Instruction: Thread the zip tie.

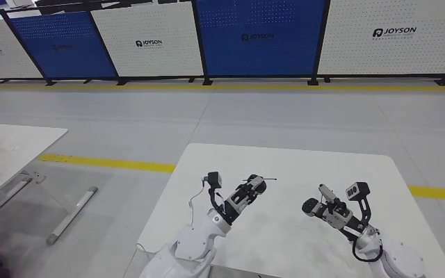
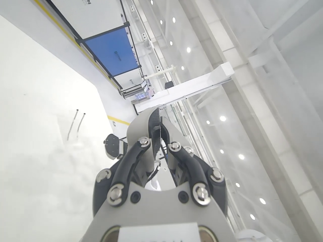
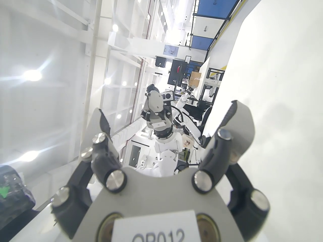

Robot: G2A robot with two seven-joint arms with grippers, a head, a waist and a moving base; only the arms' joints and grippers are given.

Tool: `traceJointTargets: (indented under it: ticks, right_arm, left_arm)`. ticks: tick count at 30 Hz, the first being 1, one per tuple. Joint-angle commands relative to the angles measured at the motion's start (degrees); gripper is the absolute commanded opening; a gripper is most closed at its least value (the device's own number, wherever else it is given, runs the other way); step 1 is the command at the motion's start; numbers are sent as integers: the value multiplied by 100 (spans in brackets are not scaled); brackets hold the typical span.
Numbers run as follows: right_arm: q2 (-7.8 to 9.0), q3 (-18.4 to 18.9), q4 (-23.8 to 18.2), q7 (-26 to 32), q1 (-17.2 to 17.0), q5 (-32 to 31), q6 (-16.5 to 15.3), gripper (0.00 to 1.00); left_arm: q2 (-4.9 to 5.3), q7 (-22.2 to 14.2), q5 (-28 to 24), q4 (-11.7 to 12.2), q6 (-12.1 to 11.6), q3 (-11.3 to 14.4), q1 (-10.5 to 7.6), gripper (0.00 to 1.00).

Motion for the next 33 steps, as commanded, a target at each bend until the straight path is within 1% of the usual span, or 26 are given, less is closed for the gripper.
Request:
traceJointTargets:
  ticks: [1, 3, 22, 26, 30, 33]
  right_arm:
    - [0, 0, 0, 0, 0, 0, 0, 100]
    - [0, 0, 0, 0, 0, 0, 0, 100]
    - [0, 0, 0, 0, 0, 0, 0, 100]
    - [0, 0, 0, 0, 0, 0, 0, 100]
    - [0, 0, 0, 0, 0, 0, 0, 100]
    - [0, 0, 0, 0, 0, 0, 0, 100]
  left_arm:
    - [-8, 50, 96, 103, 68, 30, -43, 0]
    - [-13, 88, 167, 170, 98, 50, -74, 0]
    - [-13, 88, 167, 170, 98, 50, -74, 0]
    - [-21, 188, 357, 202, 75, 75, -96, 0]
    - [-25, 207, 594, 317, 156, 114, -149, 0]
    - [-26, 207, 602, 320, 158, 116, -152, 0]
